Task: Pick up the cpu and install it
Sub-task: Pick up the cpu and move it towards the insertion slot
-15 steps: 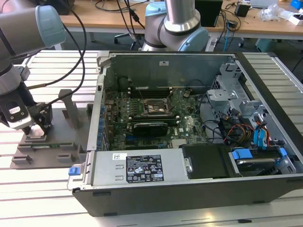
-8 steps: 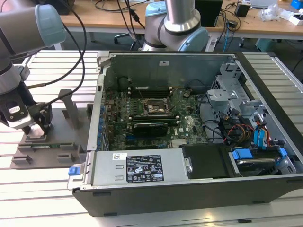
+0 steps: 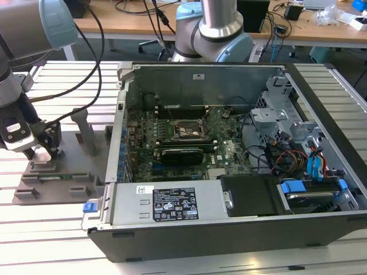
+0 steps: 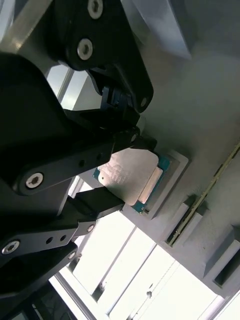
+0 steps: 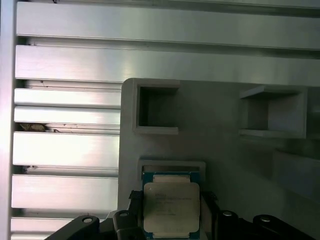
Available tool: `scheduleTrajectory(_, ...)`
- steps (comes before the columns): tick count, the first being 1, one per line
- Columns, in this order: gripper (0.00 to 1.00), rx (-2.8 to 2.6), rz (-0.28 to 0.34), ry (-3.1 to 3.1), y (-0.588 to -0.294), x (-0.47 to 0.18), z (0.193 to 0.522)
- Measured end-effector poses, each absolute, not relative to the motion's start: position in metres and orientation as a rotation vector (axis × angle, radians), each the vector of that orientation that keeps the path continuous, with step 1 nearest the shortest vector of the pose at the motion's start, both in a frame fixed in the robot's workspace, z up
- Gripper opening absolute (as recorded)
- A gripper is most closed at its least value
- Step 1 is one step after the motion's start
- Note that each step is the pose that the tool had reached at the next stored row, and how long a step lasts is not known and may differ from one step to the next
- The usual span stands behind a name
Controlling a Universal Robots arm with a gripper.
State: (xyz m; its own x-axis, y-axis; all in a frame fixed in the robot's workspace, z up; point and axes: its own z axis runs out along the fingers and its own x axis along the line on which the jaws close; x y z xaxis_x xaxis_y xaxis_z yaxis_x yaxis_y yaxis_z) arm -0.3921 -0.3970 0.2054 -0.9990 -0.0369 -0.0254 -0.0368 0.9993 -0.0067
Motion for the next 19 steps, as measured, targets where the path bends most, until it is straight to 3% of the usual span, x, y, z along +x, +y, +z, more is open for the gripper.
scheduleTrajectory(19, 0.55, -0.057, -0.01, 3.116, -0.397, -0.392, 0.231)
